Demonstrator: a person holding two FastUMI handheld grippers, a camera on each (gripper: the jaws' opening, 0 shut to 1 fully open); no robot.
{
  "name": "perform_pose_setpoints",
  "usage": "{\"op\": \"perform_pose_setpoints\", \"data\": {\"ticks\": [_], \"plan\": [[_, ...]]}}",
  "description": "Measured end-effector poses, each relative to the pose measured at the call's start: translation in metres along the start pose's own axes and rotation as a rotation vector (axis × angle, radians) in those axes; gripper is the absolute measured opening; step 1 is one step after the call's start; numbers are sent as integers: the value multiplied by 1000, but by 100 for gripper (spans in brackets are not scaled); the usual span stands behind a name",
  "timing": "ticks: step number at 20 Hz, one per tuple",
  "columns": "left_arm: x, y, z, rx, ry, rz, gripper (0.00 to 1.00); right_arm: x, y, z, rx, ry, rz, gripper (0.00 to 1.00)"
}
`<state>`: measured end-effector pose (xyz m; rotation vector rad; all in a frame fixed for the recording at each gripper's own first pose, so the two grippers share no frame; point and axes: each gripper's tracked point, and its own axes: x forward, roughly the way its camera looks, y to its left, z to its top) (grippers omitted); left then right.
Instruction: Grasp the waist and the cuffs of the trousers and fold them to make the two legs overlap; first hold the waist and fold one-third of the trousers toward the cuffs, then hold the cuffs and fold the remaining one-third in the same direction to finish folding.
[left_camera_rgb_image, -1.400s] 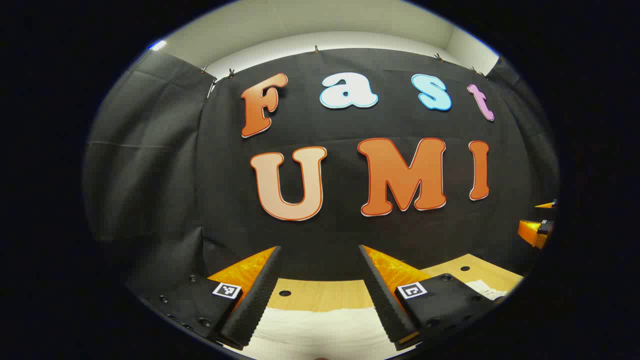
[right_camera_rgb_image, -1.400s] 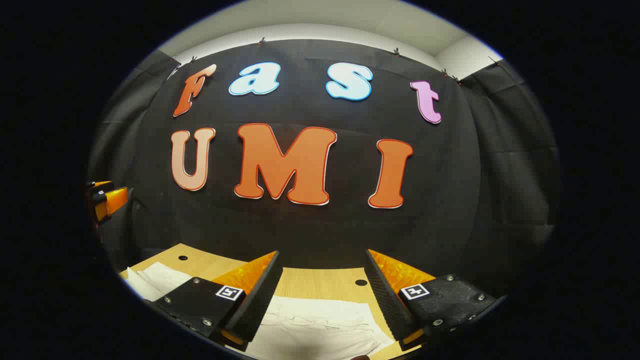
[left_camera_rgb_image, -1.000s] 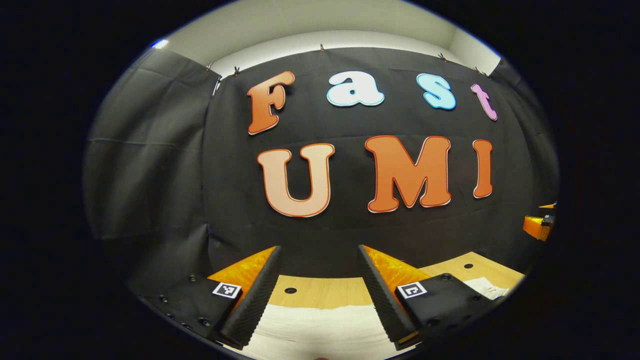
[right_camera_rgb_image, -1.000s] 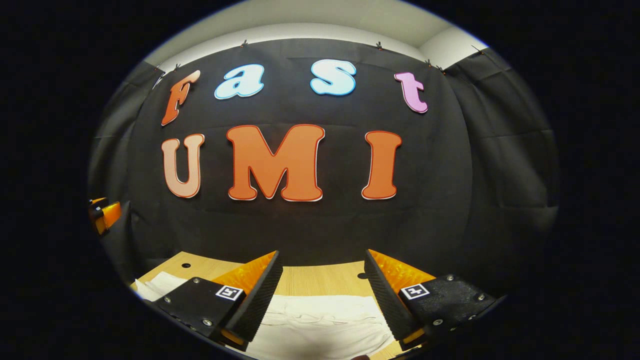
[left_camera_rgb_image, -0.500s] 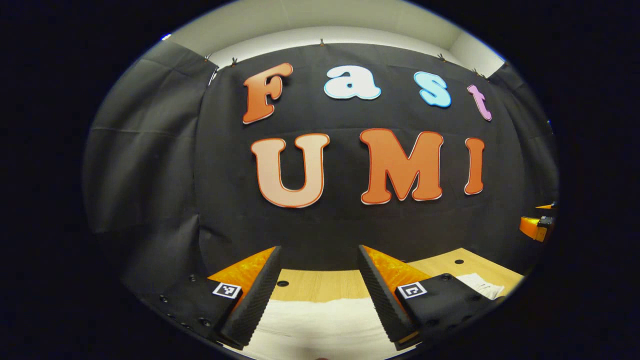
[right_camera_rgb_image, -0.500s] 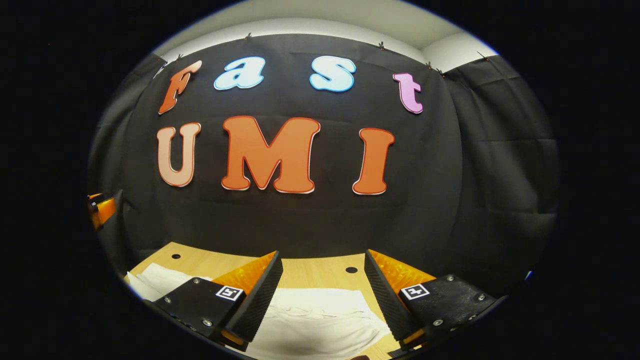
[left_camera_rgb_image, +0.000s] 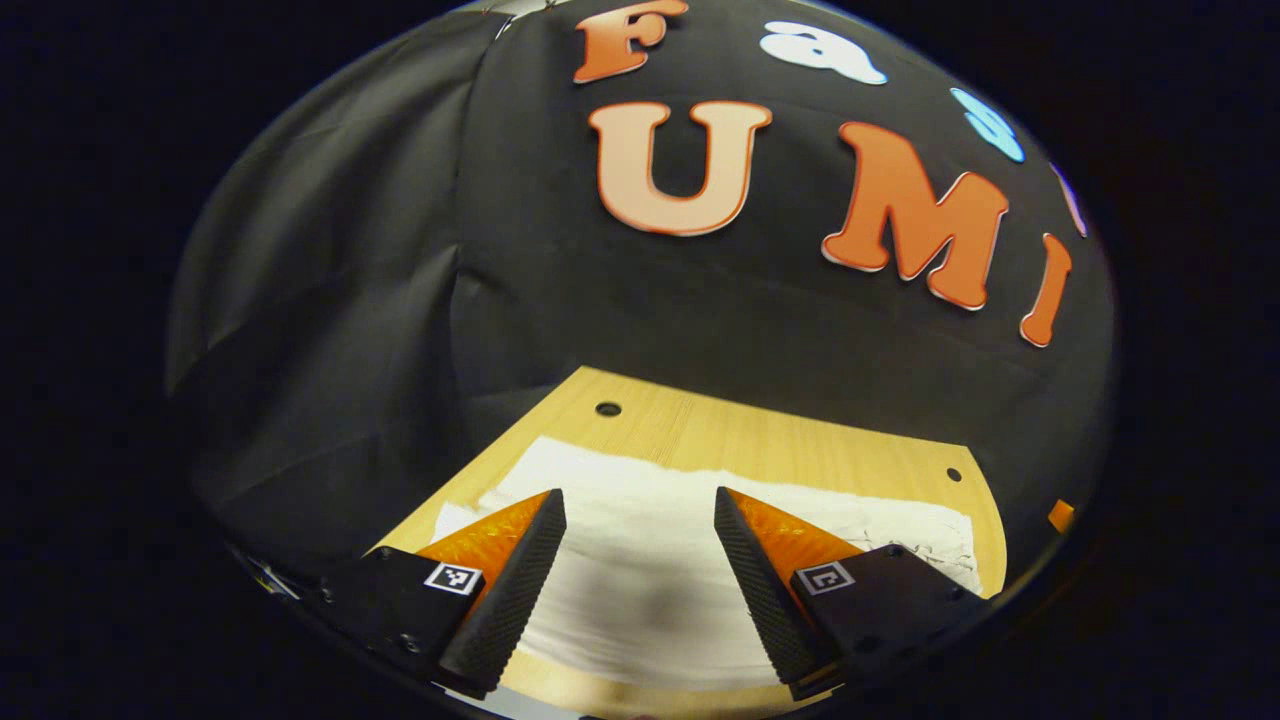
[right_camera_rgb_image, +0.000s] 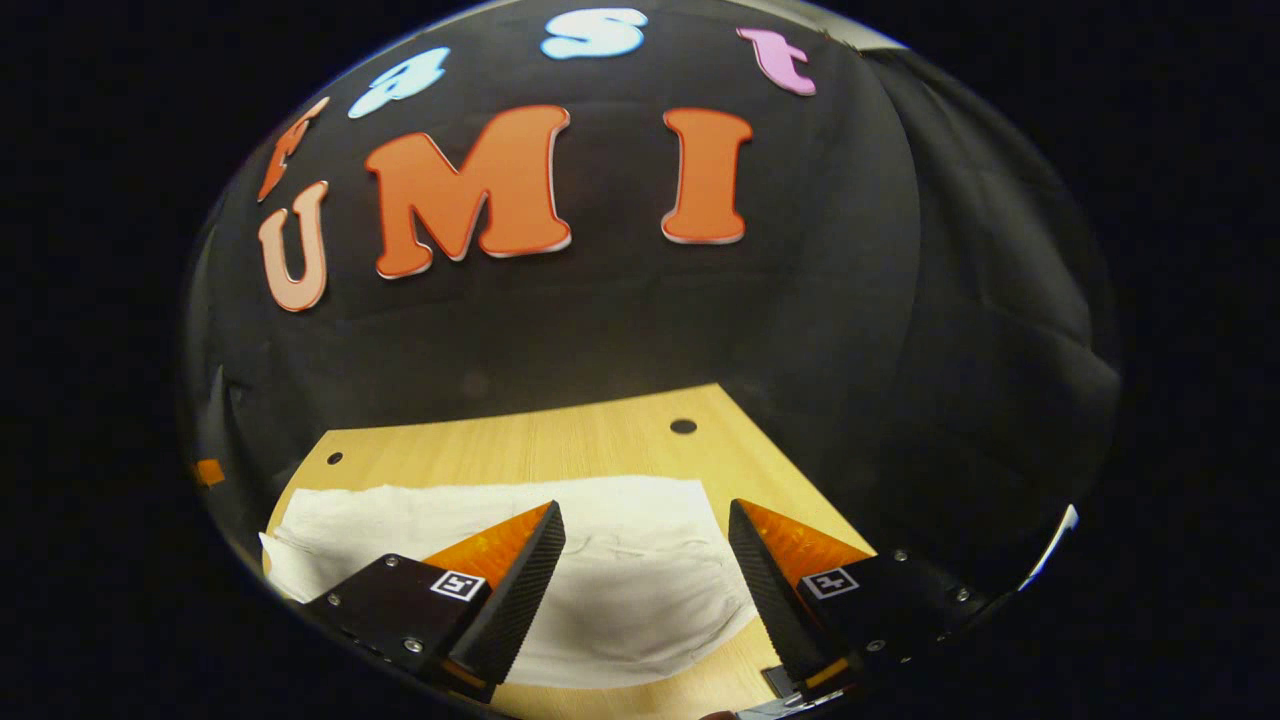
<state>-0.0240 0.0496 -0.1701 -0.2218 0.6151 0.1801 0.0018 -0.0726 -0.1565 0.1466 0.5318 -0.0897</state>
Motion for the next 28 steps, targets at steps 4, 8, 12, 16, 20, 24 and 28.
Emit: {"op": "perform_pose_setpoints", "data": {"ticks": [4,8,12,16,20,24,28], "plan": [[23,14,-58,-68,201,105,98,23,-30,-58,6,250,-55,99],[50,35,-123,-153,420,165,99,28,-31,-102,70,447,-68,98],[62,50,-167,-239,576,226,100,37,-33,-134,130,564,-102,98],[67,73,-204,-398,710,303,99,44,-39,-158,202,661,-135,97],[88,92,-222,-584,765,326,99,55,-38,-170,331,705,-116,96],[106,97,-224,-765,734,281,99,56,-48,-186,404,734,-133,94],[128,92,-216,-965,654,195,98,61,-52,-193,492,724,-121,92]]}}
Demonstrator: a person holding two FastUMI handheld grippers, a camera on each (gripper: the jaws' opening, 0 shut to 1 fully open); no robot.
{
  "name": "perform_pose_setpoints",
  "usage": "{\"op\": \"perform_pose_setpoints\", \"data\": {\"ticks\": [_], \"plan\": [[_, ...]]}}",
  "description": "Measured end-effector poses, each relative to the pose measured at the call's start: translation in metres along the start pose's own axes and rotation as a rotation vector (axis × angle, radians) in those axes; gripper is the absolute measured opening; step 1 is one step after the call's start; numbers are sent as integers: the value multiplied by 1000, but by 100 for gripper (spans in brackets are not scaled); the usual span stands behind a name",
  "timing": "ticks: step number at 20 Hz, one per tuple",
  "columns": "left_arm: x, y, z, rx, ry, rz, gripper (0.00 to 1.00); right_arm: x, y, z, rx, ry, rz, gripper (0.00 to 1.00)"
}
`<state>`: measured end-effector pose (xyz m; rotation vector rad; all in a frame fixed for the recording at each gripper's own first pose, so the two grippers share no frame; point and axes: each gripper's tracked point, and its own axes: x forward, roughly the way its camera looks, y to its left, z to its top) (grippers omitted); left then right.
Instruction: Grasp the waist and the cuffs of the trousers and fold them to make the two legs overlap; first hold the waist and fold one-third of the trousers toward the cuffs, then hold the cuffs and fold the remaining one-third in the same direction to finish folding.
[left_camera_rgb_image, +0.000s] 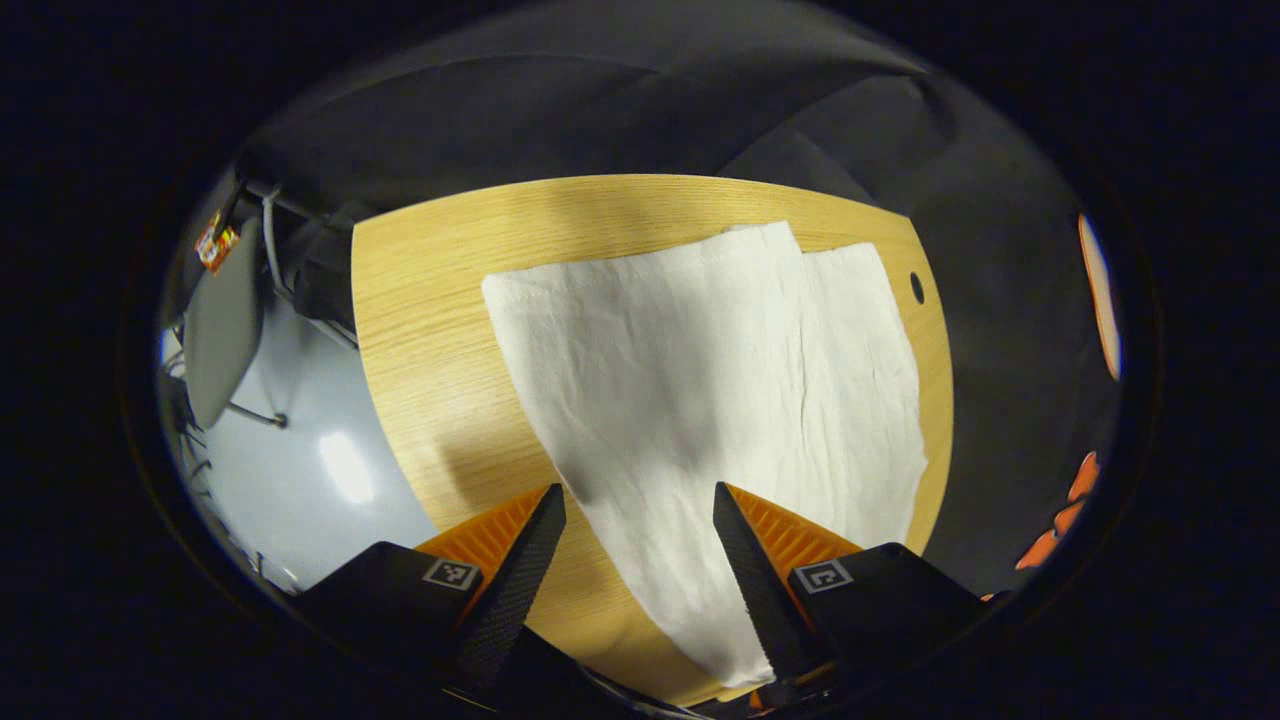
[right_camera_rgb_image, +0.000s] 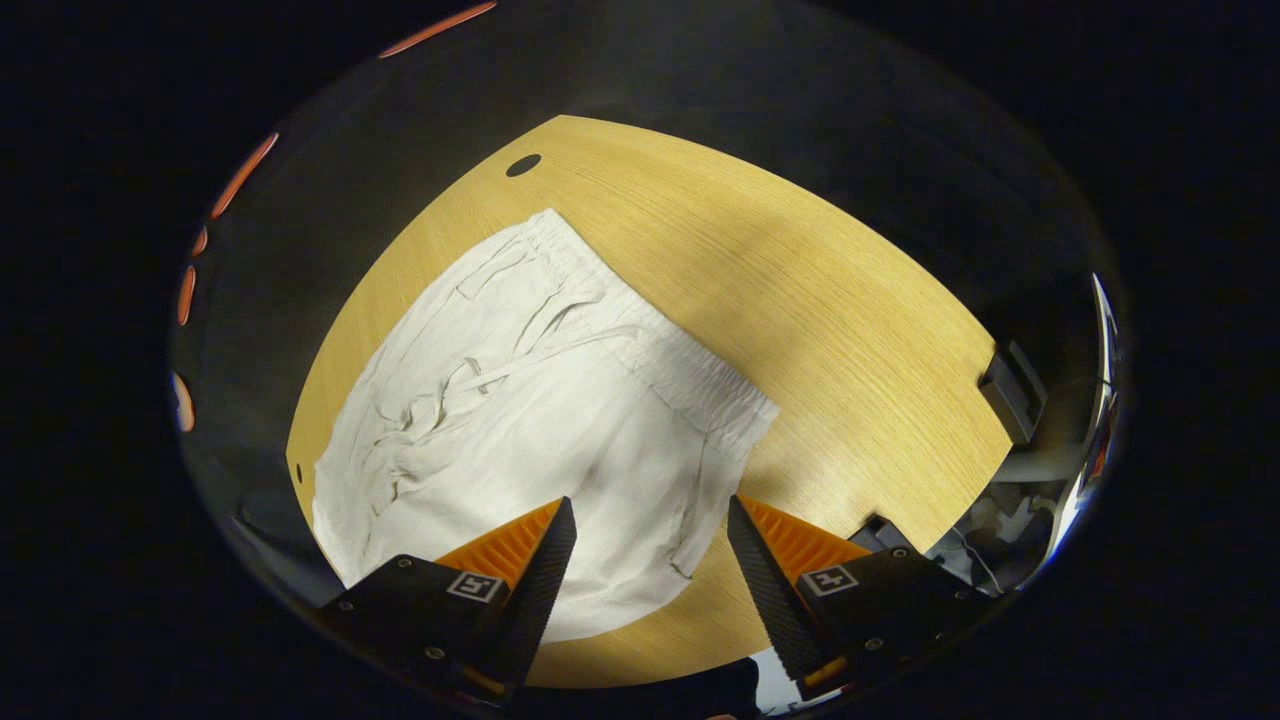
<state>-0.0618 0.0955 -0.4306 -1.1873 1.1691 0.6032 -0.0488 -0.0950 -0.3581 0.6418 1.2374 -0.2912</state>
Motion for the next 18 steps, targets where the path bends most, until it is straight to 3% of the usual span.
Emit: {"op": "perform_pose_setpoints", "data": {"ticks": [5,8,16,18], "plan": [[3,29,19,-78,-47,-98,97,3,-12,1,109,-13,62,92],[1,24,26,-128,-76,-174,83,7,-17,0,156,-11,80,92],[20,-17,30,-25,-71,-300,75,22,-24,-10,186,-10,87,92],[25,-21,29,-31,-62,-297,63,26,-24,-12,210,-9,97,92]]}}
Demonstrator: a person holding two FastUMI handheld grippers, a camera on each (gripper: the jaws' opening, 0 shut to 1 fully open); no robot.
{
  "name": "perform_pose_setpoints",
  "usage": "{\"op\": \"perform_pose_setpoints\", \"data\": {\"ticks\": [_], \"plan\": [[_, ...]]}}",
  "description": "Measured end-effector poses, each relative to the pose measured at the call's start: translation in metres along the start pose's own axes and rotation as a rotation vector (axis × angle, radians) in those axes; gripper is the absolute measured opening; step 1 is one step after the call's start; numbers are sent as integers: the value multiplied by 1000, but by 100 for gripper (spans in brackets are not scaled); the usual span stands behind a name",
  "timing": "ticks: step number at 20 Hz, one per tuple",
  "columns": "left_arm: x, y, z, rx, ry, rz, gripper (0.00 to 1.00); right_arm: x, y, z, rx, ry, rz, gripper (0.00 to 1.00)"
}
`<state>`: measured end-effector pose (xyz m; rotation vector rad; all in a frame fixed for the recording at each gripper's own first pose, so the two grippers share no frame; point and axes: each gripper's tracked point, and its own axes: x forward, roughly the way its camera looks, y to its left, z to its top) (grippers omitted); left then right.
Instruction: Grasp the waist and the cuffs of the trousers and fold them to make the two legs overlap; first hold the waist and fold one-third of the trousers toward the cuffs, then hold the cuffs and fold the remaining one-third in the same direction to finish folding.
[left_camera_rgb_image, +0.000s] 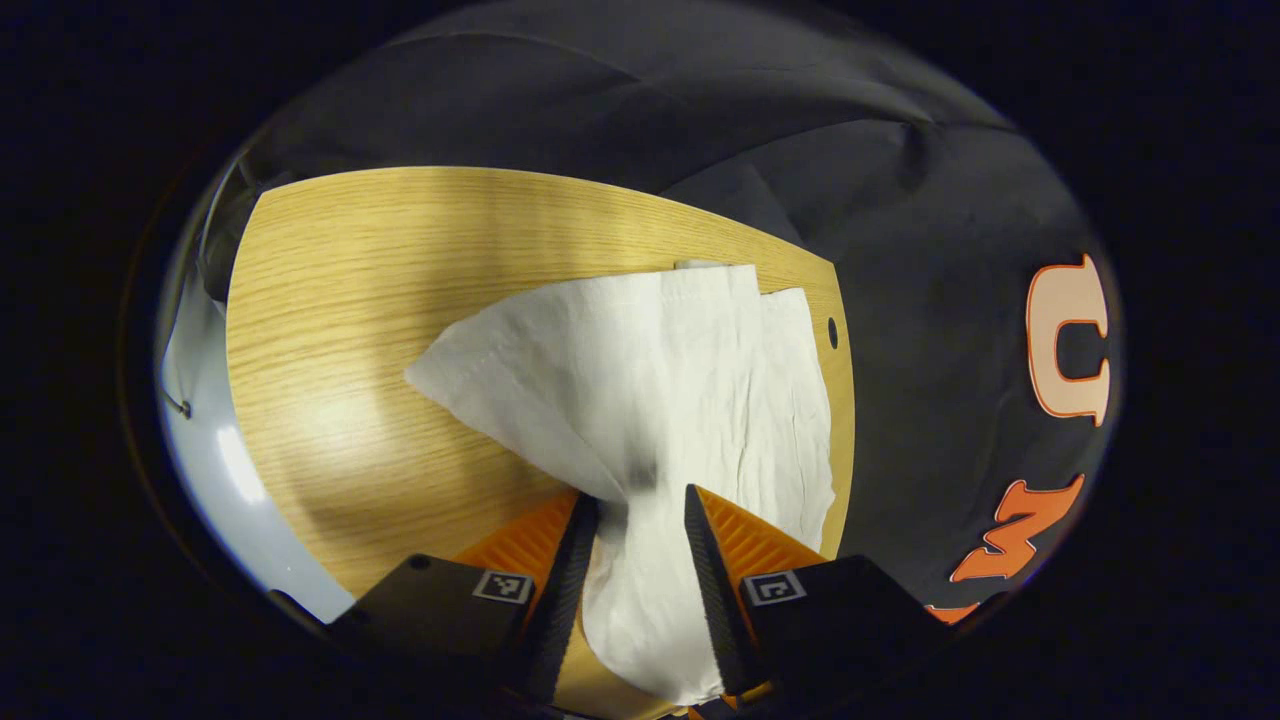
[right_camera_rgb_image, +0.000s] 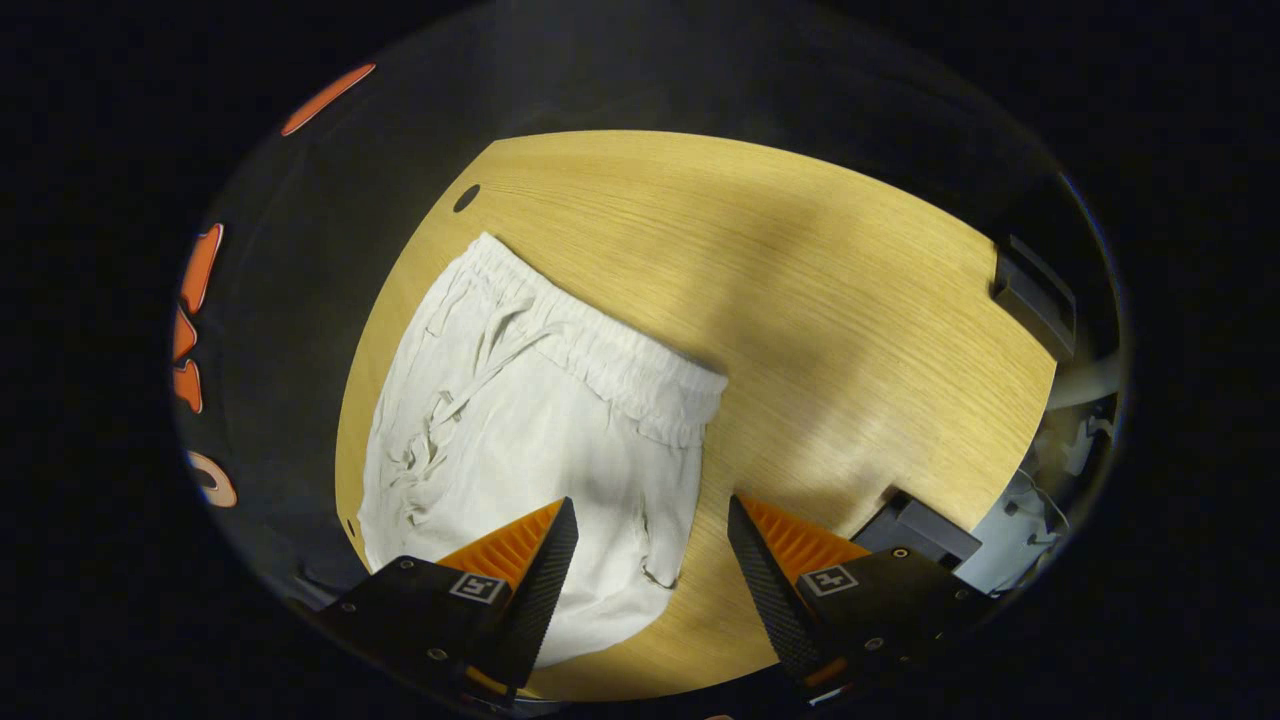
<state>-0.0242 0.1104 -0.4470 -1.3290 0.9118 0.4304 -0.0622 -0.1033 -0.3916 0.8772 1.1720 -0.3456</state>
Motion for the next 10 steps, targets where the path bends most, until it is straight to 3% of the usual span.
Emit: {"op": "perform_pose_setpoints", "data": {"ticks": [4,5,7,8,10], "plan": [[13,1,2,15,4,15,31,12,6,34,72,-109,28,81],[14,-1,4,17,-7,13,12,14,5,35,86,-111,25,77],[7,-3,8,52,-8,26,11,15,-8,34,94,-131,-18,59],[11,-3,6,77,-7,46,9,14,-10,36,111,-141,-20,33],[8,-6,6,114,-14,51,6,15,-7,40,168,-147,12,14]]}}
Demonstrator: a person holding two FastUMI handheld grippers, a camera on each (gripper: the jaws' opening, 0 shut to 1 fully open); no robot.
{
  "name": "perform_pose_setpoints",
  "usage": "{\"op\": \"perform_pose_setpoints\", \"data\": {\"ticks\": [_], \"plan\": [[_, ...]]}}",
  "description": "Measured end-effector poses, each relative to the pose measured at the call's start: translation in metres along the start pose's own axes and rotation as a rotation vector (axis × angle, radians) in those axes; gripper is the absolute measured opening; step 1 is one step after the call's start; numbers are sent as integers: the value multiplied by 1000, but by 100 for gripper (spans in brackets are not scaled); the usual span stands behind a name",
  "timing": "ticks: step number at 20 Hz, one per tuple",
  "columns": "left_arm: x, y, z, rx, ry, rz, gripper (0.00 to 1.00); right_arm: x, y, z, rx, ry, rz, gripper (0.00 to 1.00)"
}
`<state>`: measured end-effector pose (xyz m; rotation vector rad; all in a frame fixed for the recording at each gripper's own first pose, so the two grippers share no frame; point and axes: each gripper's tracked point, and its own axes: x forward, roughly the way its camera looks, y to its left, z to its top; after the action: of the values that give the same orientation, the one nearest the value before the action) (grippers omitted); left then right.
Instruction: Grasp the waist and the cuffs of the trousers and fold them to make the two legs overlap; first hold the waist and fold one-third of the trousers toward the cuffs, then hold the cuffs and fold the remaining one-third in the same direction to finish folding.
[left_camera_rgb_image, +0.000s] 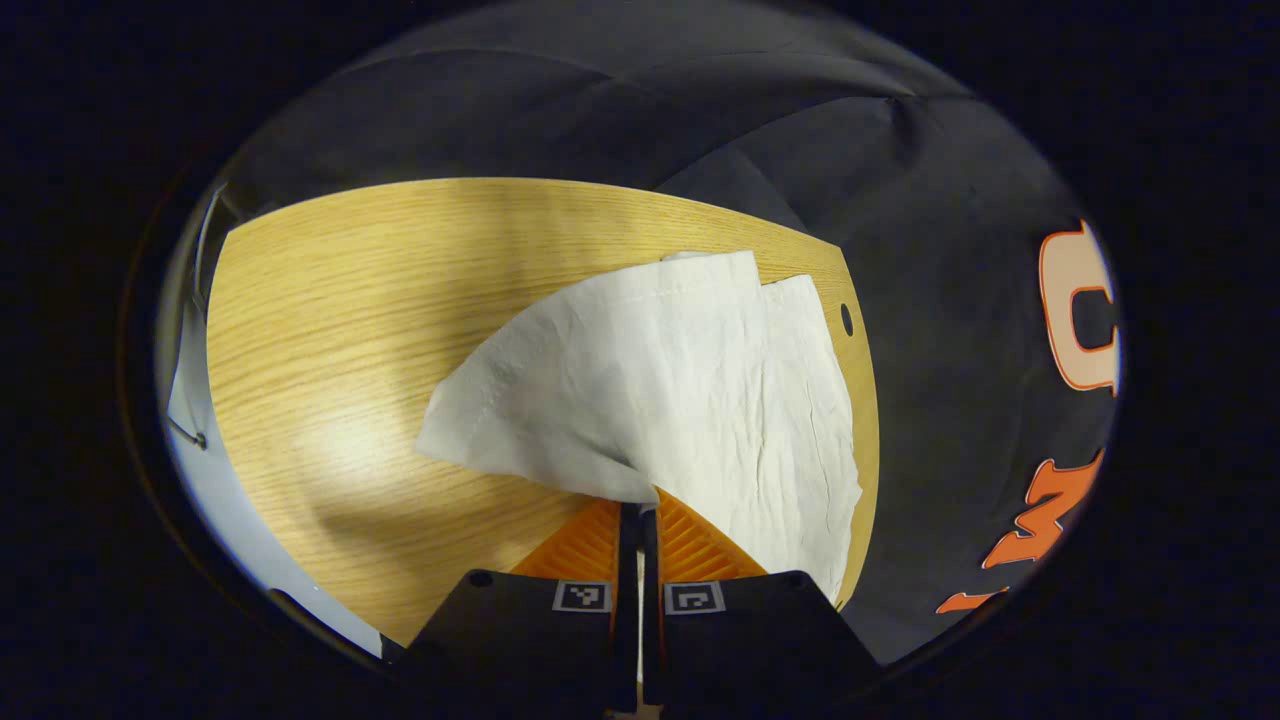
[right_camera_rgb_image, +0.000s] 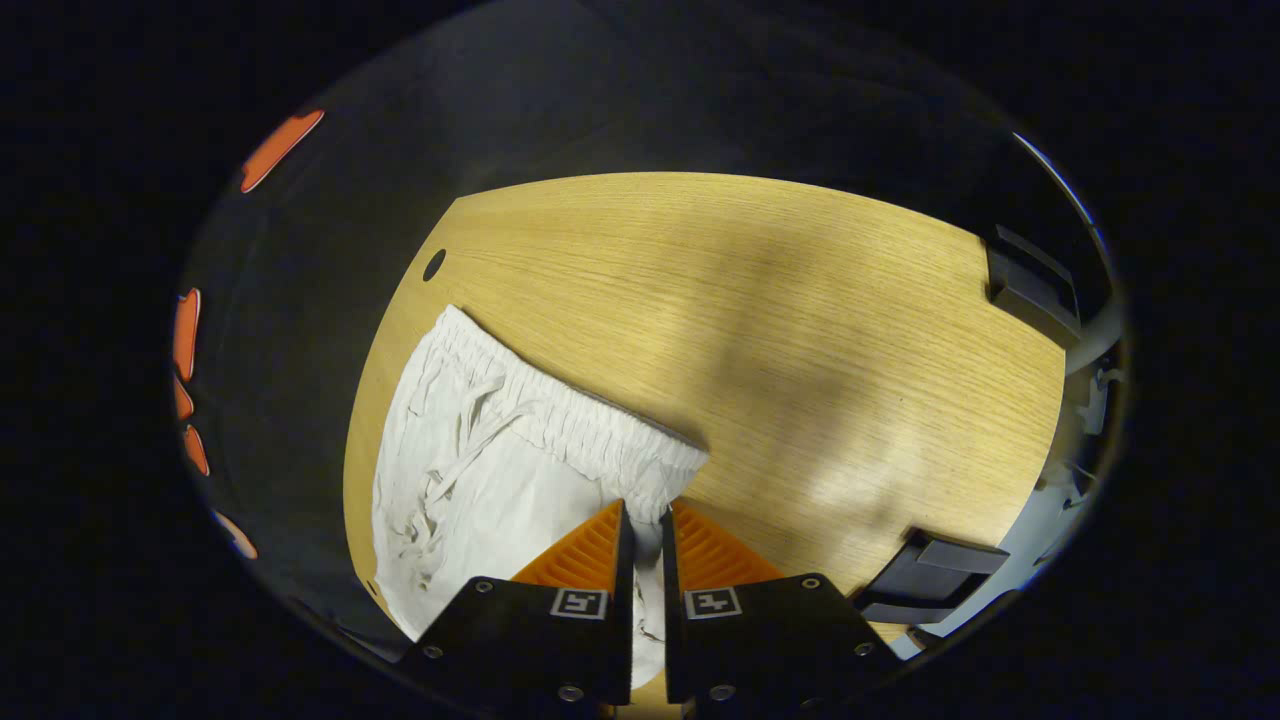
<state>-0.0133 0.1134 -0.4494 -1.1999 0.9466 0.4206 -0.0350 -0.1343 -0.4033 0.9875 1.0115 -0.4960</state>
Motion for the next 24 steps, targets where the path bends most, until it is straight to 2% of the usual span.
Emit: {"op": "perform_pose_setpoints", "data": {"ticks": [3,4,8,15,24], "plan": [[-14,-10,4,53,-17,-28,6,-2,3,3,57,-6,37,4],[-18,-12,5,67,-20,-29,6,-4,0,6,63,-19,24,3],[-24,-38,9,131,-24,-39,6,-25,26,14,94,-38,83,1],[-35,-109,33,220,-28,-96,6,-52,86,32,137,-25,161,1],[18,-187,47,444,75,-124,7,-60,156,38,116,32,136,1]]}}
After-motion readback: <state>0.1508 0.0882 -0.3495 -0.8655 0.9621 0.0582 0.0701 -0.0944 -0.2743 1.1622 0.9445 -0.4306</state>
